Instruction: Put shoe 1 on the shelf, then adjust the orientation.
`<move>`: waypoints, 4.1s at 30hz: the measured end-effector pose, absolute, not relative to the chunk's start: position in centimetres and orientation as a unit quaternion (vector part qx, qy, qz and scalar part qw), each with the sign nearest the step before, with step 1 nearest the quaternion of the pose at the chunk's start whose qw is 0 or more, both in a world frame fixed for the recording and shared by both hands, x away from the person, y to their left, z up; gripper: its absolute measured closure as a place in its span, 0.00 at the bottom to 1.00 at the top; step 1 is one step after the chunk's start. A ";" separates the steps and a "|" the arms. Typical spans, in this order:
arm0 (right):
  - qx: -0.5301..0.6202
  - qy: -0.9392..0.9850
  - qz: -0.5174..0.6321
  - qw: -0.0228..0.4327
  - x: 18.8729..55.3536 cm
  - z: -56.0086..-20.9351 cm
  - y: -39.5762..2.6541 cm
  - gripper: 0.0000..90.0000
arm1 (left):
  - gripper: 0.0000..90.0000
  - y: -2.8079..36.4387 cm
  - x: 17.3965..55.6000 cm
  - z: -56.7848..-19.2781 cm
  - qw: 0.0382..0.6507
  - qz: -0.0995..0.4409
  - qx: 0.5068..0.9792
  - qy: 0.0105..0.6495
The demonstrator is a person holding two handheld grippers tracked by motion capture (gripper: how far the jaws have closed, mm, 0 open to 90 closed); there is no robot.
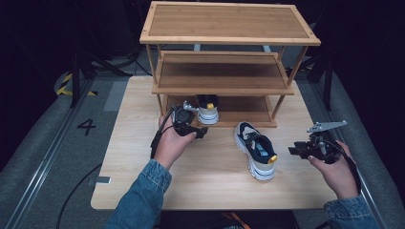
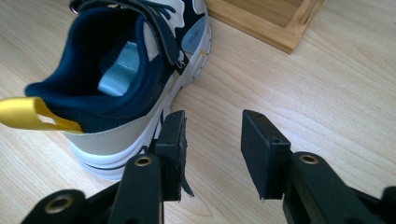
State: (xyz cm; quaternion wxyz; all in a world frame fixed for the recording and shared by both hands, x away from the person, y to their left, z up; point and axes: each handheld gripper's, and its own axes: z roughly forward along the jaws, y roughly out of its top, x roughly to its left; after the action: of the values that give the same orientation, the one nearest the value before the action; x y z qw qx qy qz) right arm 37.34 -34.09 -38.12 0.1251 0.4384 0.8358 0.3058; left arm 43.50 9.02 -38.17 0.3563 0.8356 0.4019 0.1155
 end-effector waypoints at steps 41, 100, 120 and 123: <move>0.311 0.908 0.277 0.050 37.4 -36.3 -26.2 0.52 | 0.22 16.4 38.5 -40.6 0.213 0.102 0.884 0.403; 0.265 0.947 0.177 0.024 43.5 -36.8 -18.7 0.80 | 0.22 21.4 37.0 -41.5 0.212 0.102 0.859 0.454; 0.300 0.939 0.162 0.045 51.6 -38.4 -14.1 0.79 | 0.22 22.1 37.7 -41.3 0.219 0.091 0.859 0.454; 0.296 0.939 0.167 0.051 51.6 -38.6 -14.0 0.79 | 0.22 21.9 37.9 -41.4 0.217 0.092 0.860 0.453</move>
State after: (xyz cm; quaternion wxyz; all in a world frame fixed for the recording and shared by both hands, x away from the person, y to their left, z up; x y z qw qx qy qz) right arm 51.60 -14.02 -38.57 0.0506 0.2957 0.9393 0.1668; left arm 37.86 21.93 -41.41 0.2174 0.8596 0.4532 0.0919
